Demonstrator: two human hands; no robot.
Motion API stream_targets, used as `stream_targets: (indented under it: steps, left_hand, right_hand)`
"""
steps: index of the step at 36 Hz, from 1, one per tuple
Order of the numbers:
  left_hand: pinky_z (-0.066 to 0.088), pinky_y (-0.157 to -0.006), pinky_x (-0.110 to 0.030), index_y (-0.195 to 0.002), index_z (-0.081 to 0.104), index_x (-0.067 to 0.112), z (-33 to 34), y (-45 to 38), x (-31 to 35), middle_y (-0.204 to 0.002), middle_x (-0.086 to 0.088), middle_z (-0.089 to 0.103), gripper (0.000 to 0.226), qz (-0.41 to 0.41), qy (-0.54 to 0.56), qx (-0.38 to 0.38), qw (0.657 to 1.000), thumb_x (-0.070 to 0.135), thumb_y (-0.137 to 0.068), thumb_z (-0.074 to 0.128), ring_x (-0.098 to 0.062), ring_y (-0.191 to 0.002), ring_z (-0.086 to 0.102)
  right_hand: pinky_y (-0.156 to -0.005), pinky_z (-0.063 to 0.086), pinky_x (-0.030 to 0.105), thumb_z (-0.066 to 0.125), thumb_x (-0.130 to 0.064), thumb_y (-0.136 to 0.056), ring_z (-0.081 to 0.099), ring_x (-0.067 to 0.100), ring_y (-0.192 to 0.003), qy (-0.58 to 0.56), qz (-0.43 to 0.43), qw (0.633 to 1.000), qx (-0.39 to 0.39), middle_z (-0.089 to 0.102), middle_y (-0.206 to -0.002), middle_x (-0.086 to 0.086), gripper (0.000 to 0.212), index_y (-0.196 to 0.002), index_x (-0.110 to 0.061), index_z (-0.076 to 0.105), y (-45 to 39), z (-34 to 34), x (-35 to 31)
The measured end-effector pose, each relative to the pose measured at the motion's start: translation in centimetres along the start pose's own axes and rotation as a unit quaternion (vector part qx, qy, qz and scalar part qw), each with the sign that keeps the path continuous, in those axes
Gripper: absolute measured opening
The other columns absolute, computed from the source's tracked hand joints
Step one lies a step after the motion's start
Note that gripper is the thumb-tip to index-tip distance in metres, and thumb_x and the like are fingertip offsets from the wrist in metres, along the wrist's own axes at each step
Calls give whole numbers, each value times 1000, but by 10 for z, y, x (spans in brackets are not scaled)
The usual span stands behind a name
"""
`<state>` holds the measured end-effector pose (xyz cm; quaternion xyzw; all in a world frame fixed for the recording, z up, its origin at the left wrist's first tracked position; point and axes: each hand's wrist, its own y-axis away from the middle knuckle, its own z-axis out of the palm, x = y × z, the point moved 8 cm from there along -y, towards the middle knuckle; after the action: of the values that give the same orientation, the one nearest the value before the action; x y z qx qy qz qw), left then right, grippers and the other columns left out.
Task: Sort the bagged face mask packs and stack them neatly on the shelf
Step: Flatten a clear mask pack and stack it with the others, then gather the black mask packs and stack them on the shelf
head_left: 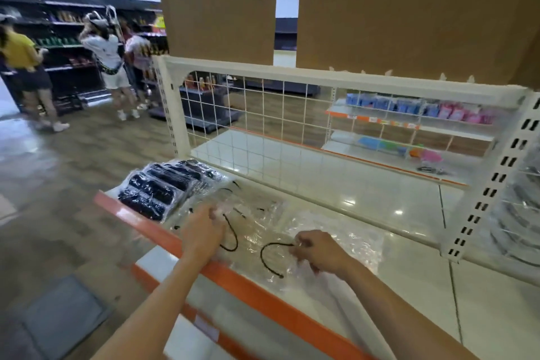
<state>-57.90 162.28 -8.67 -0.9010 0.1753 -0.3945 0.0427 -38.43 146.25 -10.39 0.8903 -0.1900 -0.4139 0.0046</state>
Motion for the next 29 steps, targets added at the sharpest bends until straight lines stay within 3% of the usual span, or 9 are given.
stream_targets:
  steps: [2,4,7,10,13,16,18,24,29]
  left_hand:
    - [45,-94,-46,-118,52,15,-11,-2,-14,-114,-9,56,33,-7,-87,3,996,16,-85,55,-27,-108,51]
    - [41,-99,-46,-122,49,13,-18,2,-24,-125,-12,47,36,-20,-114,2,993,15,-86,55,-30,-117,44]
    - [43,-93,-39,-115,53,10,-20,9,-28,-125,-10,46,26,13,-140,-4,990,15,-89,52,-26,-110,48]
    - [42,-91,-34,-114,55,11,-10,11,-31,-117,-5,47,27,29,-179,-68,981,15,-88,48,-22,-106,48]
    - [43,-90,-37,-118,53,13,-1,7,-33,-119,-3,47,31,41,-233,-110,965,25,-92,42,-24,-109,49]
    - [46,-84,-36,-114,56,19,16,4,-43,-118,1,53,37,49,-269,-190,943,35,-89,33,-25,-108,54]
    - [43,-92,-36,-119,56,22,24,7,-44,-119,0,56,34,49,-267,-230,935,30,-92,38,-25,-109,55]
    - [33,-108,-38,-141,39,23,50,14,-34,-150,3,31,47,77,-271,-315,906,27,-94,38,-23,-135,35]
    - [46,-73,-31,-96,61,11,51,5,2,-110,-6,62,22,109,-357,-248,894,15,-85,42,-26,-101,60]
  right_hand:
    - [-40,41,17,58,-14,-91,51,9,-41,6,-3,1000,15,58,-69,6,30,-63,-17,49,-16,19,-12]
    - [-39,40,14,57,-12,-92,53,12,-44,6,-6,999,31,54,-63,3,33,-62,-18,44,-28,32,-24]
    - [-44,44,18,55,-12,-92,56,16,-47,13,-6,999,39,54,-60,3,34,-62,-17,42,-44,46,-43]
    - [-64,50,33,50,-10,-92,65,33,-70,62,-10,998,26,57,-66,12,36,-58,-16,40,-60,59,-63]
    - [-58,42,30,49,-7,-89,63,31,-74,87,-8,996,2,50,-58,8,33,-58,-14,38,-71,74,-75]
    - [-71,47,34,54,-21,-91,63,33,-93,104,-5,994,-36,60,-96,18,17,-99,-6,52,-75,86,-81]
    - [-82,49,36,53,-29,-92,60,32,-103,127,1,991,-48,58,-118,18,49,-132,-5,37,-75,86,-78]
    - [-81,45,35,45,-24,-94,56,29,-110,206,13,978,10,57,-124,13,58,-145,-14,22,-70,49,-57]
    - [-91,43,36,46,-23,-94,53,28,-117,287,2,957,35,47,-136,9,52,-143,-17,29,-54,13,-43]
